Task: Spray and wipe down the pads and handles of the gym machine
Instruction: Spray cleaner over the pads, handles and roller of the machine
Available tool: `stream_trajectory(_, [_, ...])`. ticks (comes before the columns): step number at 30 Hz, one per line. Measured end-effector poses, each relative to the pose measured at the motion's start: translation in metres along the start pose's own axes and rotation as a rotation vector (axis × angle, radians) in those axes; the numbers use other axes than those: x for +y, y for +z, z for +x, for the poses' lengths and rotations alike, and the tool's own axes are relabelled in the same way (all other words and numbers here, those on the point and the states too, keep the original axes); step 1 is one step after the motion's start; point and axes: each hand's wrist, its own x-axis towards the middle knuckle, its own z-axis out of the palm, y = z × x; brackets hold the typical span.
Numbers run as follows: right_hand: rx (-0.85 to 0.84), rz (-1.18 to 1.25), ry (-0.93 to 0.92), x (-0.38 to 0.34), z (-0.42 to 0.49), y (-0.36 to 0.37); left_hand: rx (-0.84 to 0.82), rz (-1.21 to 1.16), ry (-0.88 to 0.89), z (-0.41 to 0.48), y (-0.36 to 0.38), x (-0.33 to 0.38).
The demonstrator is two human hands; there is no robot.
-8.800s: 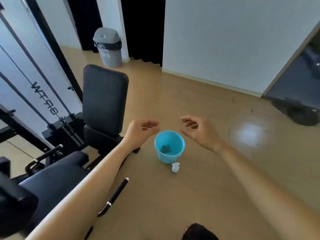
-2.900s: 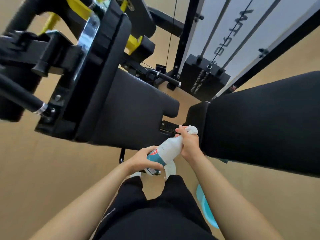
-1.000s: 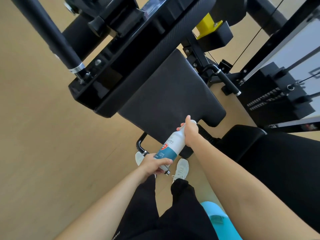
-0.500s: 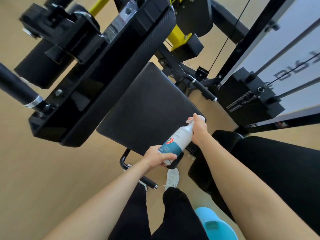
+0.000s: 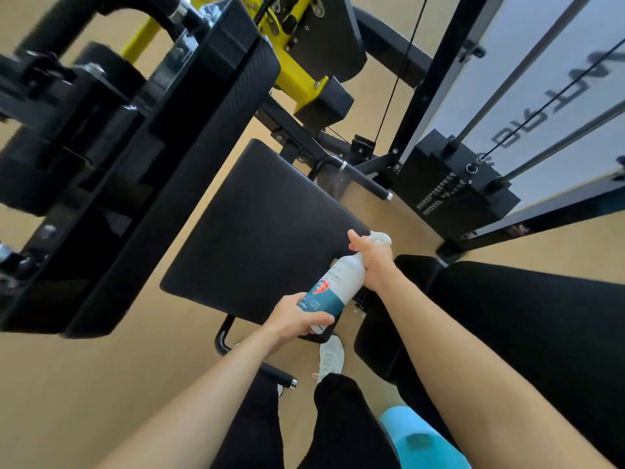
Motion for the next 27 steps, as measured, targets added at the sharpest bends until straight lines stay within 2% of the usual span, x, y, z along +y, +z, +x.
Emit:
stream_trajectory(6, [-0.021,0.034,0.022,-0.012,0.011,-0.015,-0.027,0.01,-0.02,0.018,0.004,0.019])
stream_trajectory(12, [0.079,0.052,0.005,-0.031,0.032,-0.023,-0.062,0.11,-0.005,0.043,0.008,0.04])
stream_trajectory(21, [0.055,0.003,-0.049,-0.058,0.076,-0.008,-0.022,0.023,-0.014,0.087,0.01,0.056])
stream_trajectory(27, [0.118,-0.004,-0.08,-0.068,0.099,0.011,0.01,-0.01,-0.04,0.114,-0.001,0.059])
